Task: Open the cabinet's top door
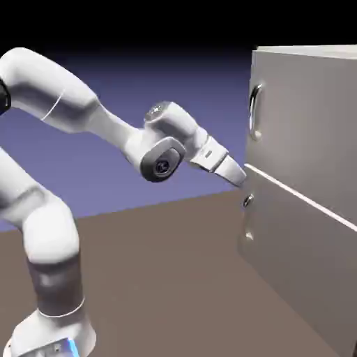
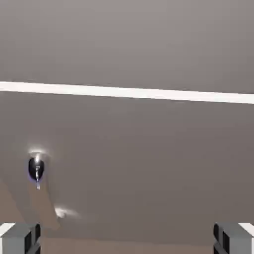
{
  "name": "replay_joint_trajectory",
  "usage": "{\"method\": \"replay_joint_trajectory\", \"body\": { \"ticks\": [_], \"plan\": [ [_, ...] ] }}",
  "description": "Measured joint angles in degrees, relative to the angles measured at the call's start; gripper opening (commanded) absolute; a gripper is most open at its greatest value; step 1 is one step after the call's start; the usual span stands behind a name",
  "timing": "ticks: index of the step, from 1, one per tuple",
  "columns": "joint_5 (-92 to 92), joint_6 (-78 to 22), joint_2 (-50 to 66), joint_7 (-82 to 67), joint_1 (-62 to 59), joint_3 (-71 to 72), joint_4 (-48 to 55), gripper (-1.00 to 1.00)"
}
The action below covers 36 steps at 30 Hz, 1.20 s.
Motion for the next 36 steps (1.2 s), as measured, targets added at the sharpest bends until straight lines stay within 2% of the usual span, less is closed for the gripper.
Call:
{"method": "replay_joint_trajectory", "body": {
  "ticks": [36],
  "plan": [
    [89.7,-3.6,-10.5,-64.3,-31.3,34.2,17.3,0.0]
  ]
}}
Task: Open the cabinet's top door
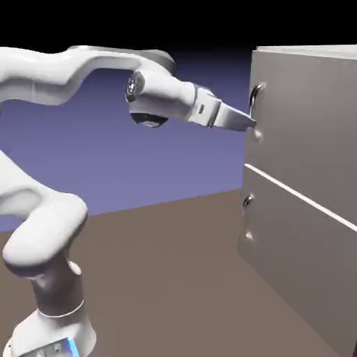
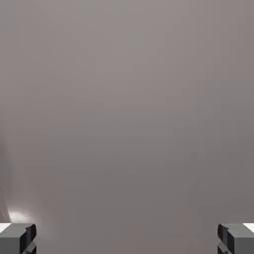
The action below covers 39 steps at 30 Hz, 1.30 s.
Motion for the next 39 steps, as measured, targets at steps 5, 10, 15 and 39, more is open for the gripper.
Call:
{"method": "replay_joint_trajectory", "body": {
  "ticks": [5,10,15,39],
  "plan": [
    [12.5,-0.5,-1.5,-8.9,-4.4,4.7,2.4,0.0],
    [24.9,-1.0,-2.9,-17.9,-8.7,9.5,4.8,0.0],
    [37.4,-1.5,-4.4,-26.8,-13.1,14.2,7.2,0.0],
    [69.6,-5.0,-3.0,-52.5,-30.6,30.2,18.6,-1.0]
  ]
}}
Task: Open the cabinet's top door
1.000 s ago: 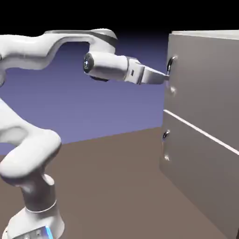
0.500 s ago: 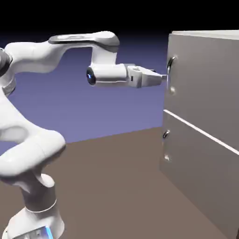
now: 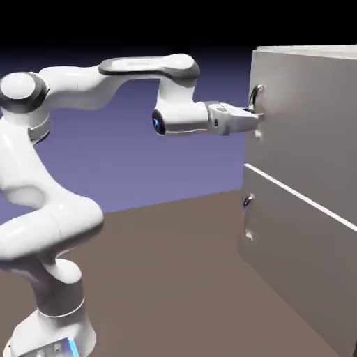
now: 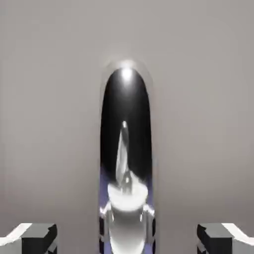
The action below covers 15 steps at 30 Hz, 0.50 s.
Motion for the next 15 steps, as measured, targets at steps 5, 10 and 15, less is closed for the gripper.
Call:
{"method": "replay_joint_trajectory", "body": {
  "ticks": [5,10,15],
  "plan": [
    [0.0,-2.1,3.9,-6.5,10.4,-7.9,-5.3,-1.0],
    [-0.8,-3.4,6.6,-11.7,20.8,-16.5,-9.5,-1.0],
    [-9.1,-6.4,4.1,-7.3,31.2,-25.6,-16.5,-1.0]
  ]
}}
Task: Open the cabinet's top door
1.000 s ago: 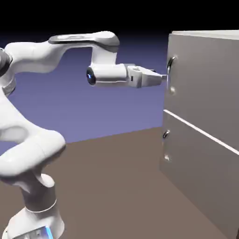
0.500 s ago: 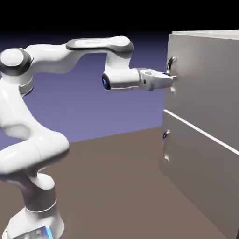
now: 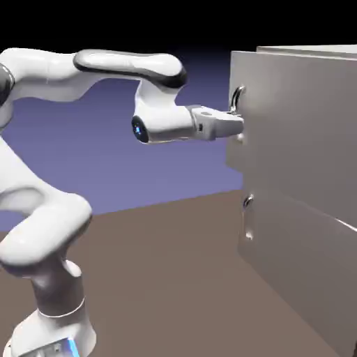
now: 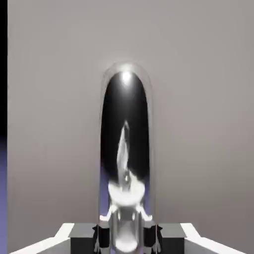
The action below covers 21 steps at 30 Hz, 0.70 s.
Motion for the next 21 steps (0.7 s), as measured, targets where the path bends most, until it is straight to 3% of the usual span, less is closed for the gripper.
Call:
{"method": "replay_joint_trajectory", "body": {
  "ticks": [11,21],
  "plan": [
    [-25.8,-7.3,-12.4,13.7,20.0,-21.7,-16.6,-1.0],
    [-50.9,-14.0,-25.3,26.3,26.6,-37.2,-26.3,-1.0]
  ]
}}
